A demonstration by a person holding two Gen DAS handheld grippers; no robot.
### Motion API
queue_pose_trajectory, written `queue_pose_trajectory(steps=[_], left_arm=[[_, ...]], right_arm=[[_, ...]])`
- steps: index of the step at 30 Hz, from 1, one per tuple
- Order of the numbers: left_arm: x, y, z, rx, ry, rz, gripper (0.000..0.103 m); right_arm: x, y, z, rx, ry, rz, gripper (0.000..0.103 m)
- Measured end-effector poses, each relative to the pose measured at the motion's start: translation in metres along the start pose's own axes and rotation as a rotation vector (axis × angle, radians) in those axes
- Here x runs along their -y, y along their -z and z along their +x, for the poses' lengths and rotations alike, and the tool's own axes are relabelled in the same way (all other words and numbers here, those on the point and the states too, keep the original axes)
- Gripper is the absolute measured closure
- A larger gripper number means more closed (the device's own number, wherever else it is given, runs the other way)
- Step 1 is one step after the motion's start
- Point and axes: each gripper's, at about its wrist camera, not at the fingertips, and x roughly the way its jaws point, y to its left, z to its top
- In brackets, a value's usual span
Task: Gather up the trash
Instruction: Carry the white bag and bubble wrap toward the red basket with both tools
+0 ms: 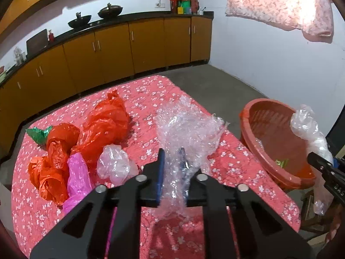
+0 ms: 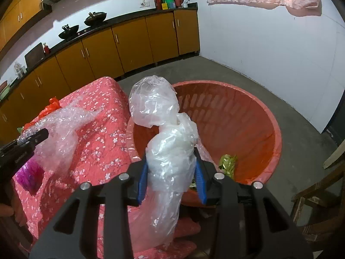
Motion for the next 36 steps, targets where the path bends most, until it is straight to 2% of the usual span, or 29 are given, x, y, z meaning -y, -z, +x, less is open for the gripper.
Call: queue_pose_trajectory(steps=[9,20,30,36], left_arm=[[0.007,-0.011,-0.022,0.047,0.034,-0.010,0.093],[0.042,-0.024,-0.048,0.098,0.142,0.014,0.093],[0.090,-0.030,-0.045,0.115,0.242,0.064,0.093],[0.110,-0.032,-0.032,0.104,0.273,0.082,0.093]], right_arm=[[0.009,-0.005,-0.012,0.031,0.012,0.017,0.066],[0.036,-0.017,-0.031,0.076,0.046,0.044,0.066],[0.068,-0.040,-0.031,0.100,0.089,0.075,0.066],[0.081,-0.047,-0.024,0.097,0.092,0.092,0.066]])
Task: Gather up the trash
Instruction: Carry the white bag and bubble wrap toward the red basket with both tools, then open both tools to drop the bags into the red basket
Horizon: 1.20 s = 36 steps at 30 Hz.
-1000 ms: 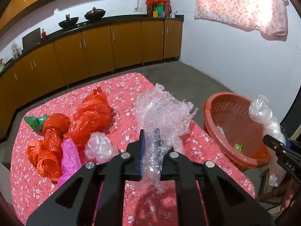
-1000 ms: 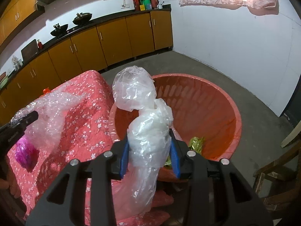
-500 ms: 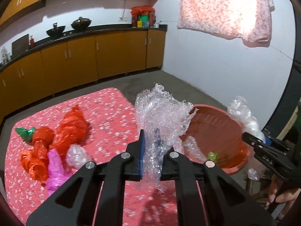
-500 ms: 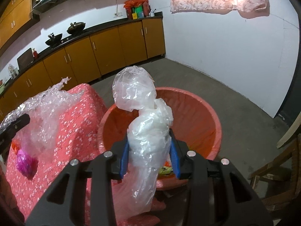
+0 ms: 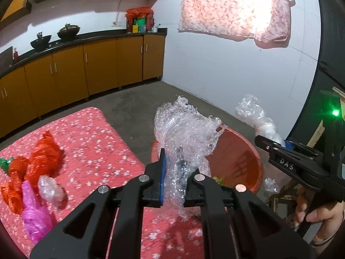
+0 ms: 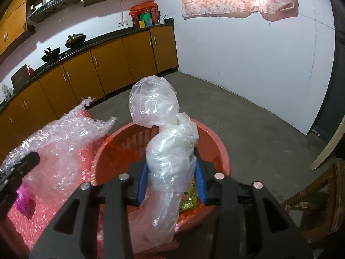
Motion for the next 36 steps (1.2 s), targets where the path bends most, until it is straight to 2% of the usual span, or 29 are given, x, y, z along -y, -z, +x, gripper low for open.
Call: queue_pose_trajectory(steps=[18,21,23,24,26,27,28,33,36], left_arm=[[0.023,0.002,0.047,-0.060,0.049,0.009,0.093],[0.029,0.003,0.054,-0.071,0.058,0.016,0.093],[0.030,0.003,0.057,-0.077,0.059,0.019,0.093],[0.030,0.004,0.059,-0.082,0.062,0.018,0.091],[0.027,0.005,0.060,-0.085,0.062,0.010,0.079],[0.026,0.005,0.060,-0.084,0.061,0.006,0.066],[0.024,0.006,0.059,-0.078,0.058,-0.003,0.059],[0.017,0.008,0.053,-0.077,0.042,-0.012,0.055],[0.007,0.013,0.037,-0.050,-0.006,-0.015,0.042]], right_arm=[[0.011,-0.004,0.028,-0.016,-0.006,0.039,0.066],[0.014,-0.006,0.032,-0.009,-0.026,0.054,0.063],[0.016,-0.007,0.033,-0.005,-0.040,0.060,0.057],[0.017,-0.007,0.033,-0.001,-0.043,0.064,0.055],[0.019,-0.008,0.032,0.006,-0.042,0.062,0.050],[0.020,-0.007,0.032,0.007,-0.040,0.062,0.049],[0.021,-0.006,0.031,0.006,-0.037,0.064,0.048],[0.025,0.001,0.024,0.003,-0.026,0.078,0.044],[0.020,0.009,0.014,0.020,-0.015,0.053,0.035]])
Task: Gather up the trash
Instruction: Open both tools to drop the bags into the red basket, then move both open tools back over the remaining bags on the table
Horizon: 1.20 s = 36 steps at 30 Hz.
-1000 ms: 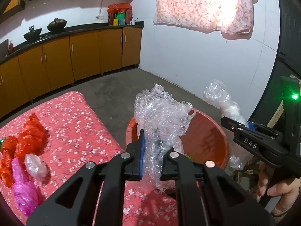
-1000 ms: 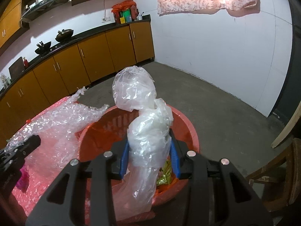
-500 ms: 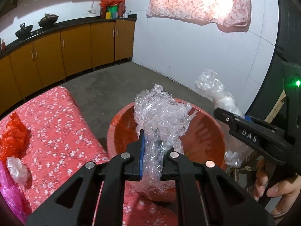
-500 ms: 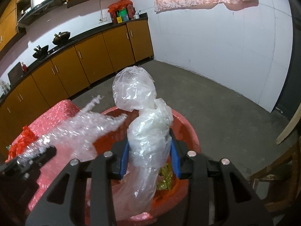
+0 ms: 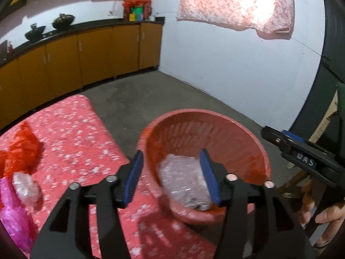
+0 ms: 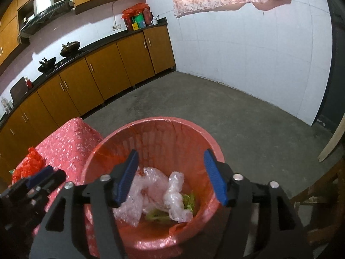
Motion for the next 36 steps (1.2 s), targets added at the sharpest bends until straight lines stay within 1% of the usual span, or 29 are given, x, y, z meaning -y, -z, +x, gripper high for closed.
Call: queue_pose_trajectory(steps=[1,2,4,5,7,9,11,13,14,16,18,21,25,32,36], left_arm=[[-0.003,0.002,-0.005,0.006,-0.015,0.000,0.040],[-0.008,0.004,-0.010,0.012,-0.031,0.000,0.039],[-0.019,0.010,-0.024,0.024,-0.069,-0.002,0.037],[-0.026,0.014,-0.032,0.033,-0.096,-0.005,0.035],[-0.041,0.023,-0.050,0.058,-0.148,-0.013,0.028],[-0.056,0.032,-0.064,0.073,-0.204,-0.022,0.026],[-0.076,0.042,-0.079,0.074,-0.281,-0.039,0.026],[-0.097,0.051,-0.091,0.070,-0.345,-0.072,0.025],[-0.113,0.057,-0.099,0.065,-0.390,-0.102,0.025],[-0.132,0.067,-0.107,0.060,-0.446,-0.146,0.019],[-0.153,0.078,-0.114,0.036,-0.491,-0.203,0.019],[-0.168,0.091,-0.110,-0.010,-0.521,-0.236,0.019],[-0.176,0.101,-0.099,-0.058,-0.512,-0.262,0.019],[-0.181,0.097,-0.081,-0.076,-0.478,-0.294,0.019],[-0.176,0.093,-0.073,-0.083,-0.465,-0.282,0.019]], right_arm=[[-0.003,0.002,-0.003,0.006,0.001,-0.007,0.031],[-0.006,0.005,-0.008,0.015,-0.001,-0.014,0.027],[-0.010,0.009,-0.014,0.023,-0.010,-0.022,0.022],[-0.015,0.012,-0.018,0.027,-0.017,-0.027,0.021],[-0.024,0.016,-0.023,0.031,-0.032,-0.040,0.019],[-0.038,0.021,-0.029,0.037,-0.044,-0.067,0.018],[-0.049,0.025,-0.034,0.043,-0.056,-0.089,0.016],[-0.060,0.028,-0.038,0.043,-0.076,-0.100,0.015],[-0.065,0.031,-0.040,0.041,-0.090,-0.101,0.015],[-0.073,0.036,-0.043,0.034,-0.114,-0.097,0.015],[-0.082,0.042,-0.044,0.016,-0.136,-0.100,0.015],[-0.093,0.050,-0.047,-0.003,-0.150,-0.117,0.015],[-0.102,0.058,-0.051,-0.014,-0.156,-0.133,0.015],[-0.107,0.062,-0.057,-0.018,-0.152,-0.139,0.015],[-0.108,0.062,-0.056,-0.019,-0.148,-0.142,0.015]])
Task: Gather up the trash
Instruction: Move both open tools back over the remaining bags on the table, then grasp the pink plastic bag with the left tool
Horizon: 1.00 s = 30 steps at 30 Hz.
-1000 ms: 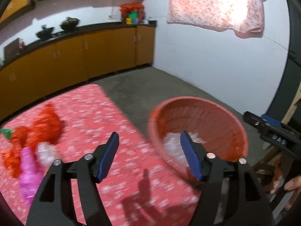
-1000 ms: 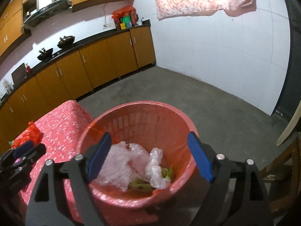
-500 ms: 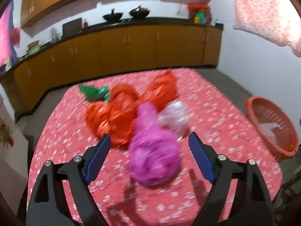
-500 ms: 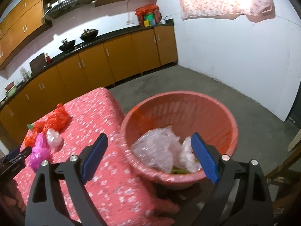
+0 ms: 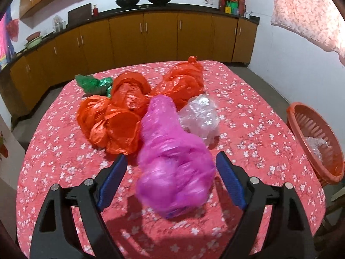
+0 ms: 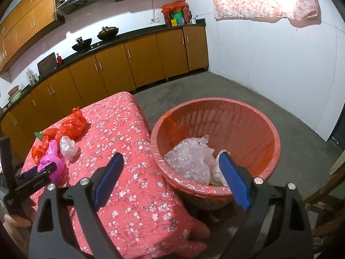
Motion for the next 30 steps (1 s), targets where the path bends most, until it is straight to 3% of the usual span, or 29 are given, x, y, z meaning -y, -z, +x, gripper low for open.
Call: queue_pose_trajectory(steps=[3,6,10,30], left_arm=[[0.005,-0.001,0.010,-0.027,0.003,0.004,0.020],[0.004,-0.001,0.016,-0.051,0.012,-0.007,0.031],[0.005,-0.002,0.018,-0.052,0.018,-0.008,0.034],[-0.002,0.000,-0.017,0.013,0.074,0.017,0.037]], right_arm=[[0.000,0.001,0.001,-0.003,-0.002,0.004,0.015],[0.000,0.001,0.001,-0.003,-0.003,0.004,0.015],[0.000,0.001,0.000,-0.002,-0.002,0.002,0.015],[-0.013,-0.002,0.001,-0.001,-0.017,-0.027,0.015]])
